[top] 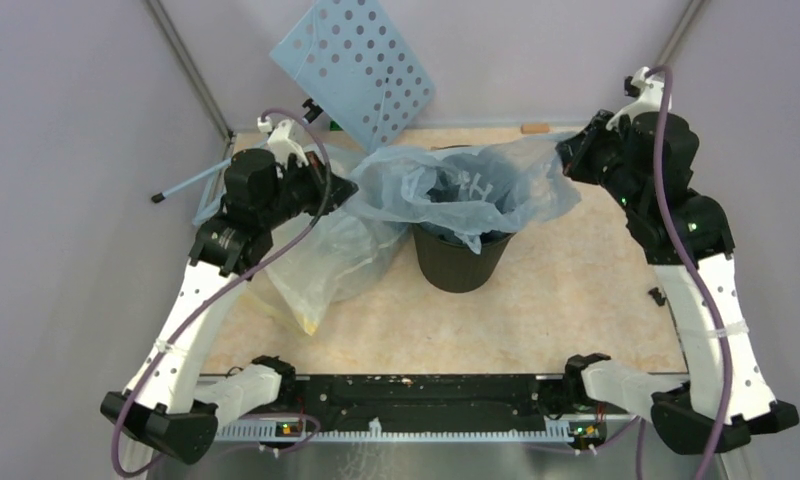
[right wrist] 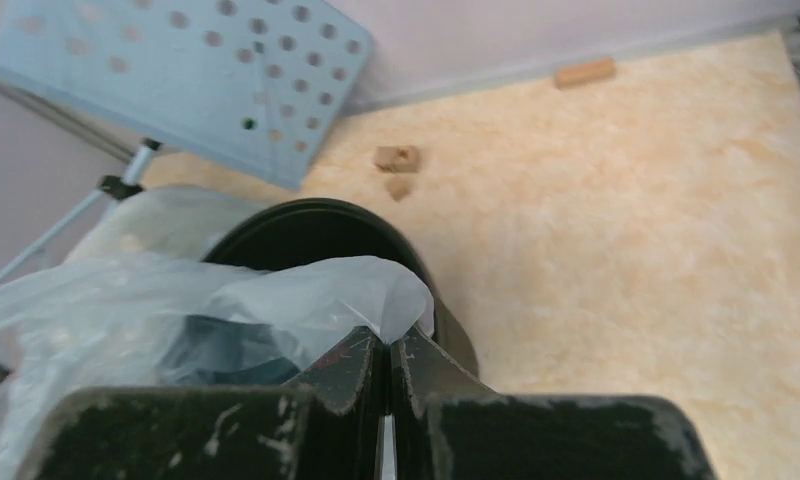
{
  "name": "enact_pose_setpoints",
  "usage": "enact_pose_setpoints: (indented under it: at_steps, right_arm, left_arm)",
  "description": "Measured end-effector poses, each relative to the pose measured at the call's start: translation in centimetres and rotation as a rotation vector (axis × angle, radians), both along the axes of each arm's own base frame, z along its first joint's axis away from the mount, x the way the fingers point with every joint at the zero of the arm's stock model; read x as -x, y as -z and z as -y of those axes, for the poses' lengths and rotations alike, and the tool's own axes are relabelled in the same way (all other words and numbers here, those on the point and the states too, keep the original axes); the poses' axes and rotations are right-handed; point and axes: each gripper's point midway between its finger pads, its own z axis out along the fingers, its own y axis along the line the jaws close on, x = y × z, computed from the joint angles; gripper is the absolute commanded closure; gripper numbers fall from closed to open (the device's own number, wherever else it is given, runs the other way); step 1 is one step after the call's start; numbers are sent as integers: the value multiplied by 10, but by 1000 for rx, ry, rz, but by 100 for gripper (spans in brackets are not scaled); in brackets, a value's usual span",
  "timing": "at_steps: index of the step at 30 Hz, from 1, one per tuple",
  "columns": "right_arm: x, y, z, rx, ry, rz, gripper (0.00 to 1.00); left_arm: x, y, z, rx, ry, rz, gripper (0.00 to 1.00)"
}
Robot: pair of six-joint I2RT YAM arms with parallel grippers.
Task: Put the trash bags into the trash bin
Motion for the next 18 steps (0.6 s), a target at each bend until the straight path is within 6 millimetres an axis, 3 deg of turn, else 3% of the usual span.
enact_pose_setpoints:
  at_steps: [3,8,11,18]
  right_arm:
    - [-15,23,21,27,64,-85,100]
    - [-25,53,23,44,68,-178,100]
    - [-27,67,33,50,99,-211,92]
    - [-28,115,41,99,122,-302,85]
  left_arm:
    - [-7,-1,1,-64,32,-5,100]
    - [-22,9,-5,-164,80,-62,100]
    - [-27,10,-14,-192,98,-82,100]
    - [-23,19,-12,-187,211,-132,100]
